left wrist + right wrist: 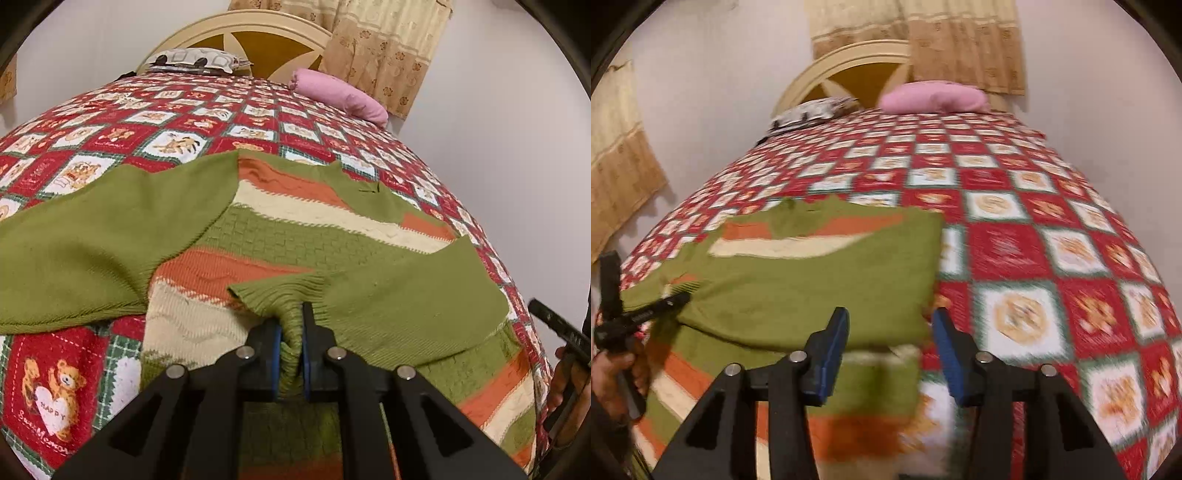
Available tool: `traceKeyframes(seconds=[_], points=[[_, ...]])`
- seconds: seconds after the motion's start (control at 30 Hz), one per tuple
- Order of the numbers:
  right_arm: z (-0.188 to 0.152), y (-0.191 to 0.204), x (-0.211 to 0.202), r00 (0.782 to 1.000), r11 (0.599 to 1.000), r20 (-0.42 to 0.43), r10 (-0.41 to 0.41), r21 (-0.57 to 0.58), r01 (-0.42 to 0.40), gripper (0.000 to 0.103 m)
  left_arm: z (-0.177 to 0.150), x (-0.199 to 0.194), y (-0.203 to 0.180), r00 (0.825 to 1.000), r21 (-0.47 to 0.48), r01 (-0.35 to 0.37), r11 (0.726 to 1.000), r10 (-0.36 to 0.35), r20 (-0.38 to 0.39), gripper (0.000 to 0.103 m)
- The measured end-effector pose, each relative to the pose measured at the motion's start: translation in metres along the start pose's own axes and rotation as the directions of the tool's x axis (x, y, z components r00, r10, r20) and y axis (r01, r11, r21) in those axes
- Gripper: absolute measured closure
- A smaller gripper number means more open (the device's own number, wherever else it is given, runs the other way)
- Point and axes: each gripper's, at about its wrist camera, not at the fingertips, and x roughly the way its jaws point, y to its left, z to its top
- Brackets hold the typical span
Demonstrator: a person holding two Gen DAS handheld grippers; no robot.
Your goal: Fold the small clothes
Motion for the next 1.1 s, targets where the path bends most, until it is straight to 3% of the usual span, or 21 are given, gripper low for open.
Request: traceKeyframes(seconds=[0.1, 0.23, 0.4, 0.53, 0.63, 0.7, 0.77, 0.9, 1.1], points=[[0.009, 0.012, 0.027, 0.999, 1.000, -0.045, 0.020, -0.009, -0.021, 0.058, -0.001, -0.002, 0.000, 1.000, -0.005, -0.006, 1.000, 0.006, 0.010, 0.091], [-0.007, 0.018, 0.071, 0.982, 0.999, -0.186, -0.031, -0.021, 0.028, 0.059, -0.001, -0.004, 0.005, 1.000, -0.026, -0.004, 1.000, 0.005, 0.022, 0.090], [0.003, 0.046, 0.047, 0.984, 0.992, -0.154, -0.091, -0.105, 0.075, 0.059, -0.001, -0.005, 0.013, 1.000, -0.065, 0.013, 0.998, -0.011, 0.029, 0.087], [0.016, 0.078, 0.041, 0.991, 0.989, -0.122, -0.052, -0.146, 0.034, 0.059, -0.001, -0.007, 0.015, 0.999, -0.080, 0.014, 0.997, -0.011, 0.045, 0.087], [0.013, 0.099, 0.061, 0.987, 0.988, -0.156, -0.030, -0.153, 0.006, 0.059, -0.001, -0.007, 0.015, 0.999, -0.083, 0.005, 0.997, -0.001, 0.046, 0.083], [0.001, 0.108, 0.080, 0.980, 0.990, -0.198, -0.021, -0.143, -0.008, 0.058, -0.002, -0.011, 0.020, 0.998, -0.109, -0.018, 0.994, 0.025, 0.063, 0.066], [-0.013, 0.121, 0.084, 0.987, 0.982, -0.146, -0.069, -0.187, 0.041, 0.057, -0.003, -0.017, 0.026, 0.994, -0.146, -0.029, 0.989, 0.043, 0.097, 0.052], [-0.021, 0.136, 0.082, 0.985, 0.955, -0.087, -0.151, -0.271, 0.123, 0.057, -0.003, -0.022, 0.036, 0.991, -0.196, 0.000, 0.981, 0.026, 0.128, 0.051], [-0.020, 0.130, 0.085, 0.987, 0.960, -0.077, -0.138, -0.257, 0.114, 0.057, -0.002, -0.021, 0.031, 0.991, -0.175, -0.019, 0.984, 0.042, 0.125, 0.042]])
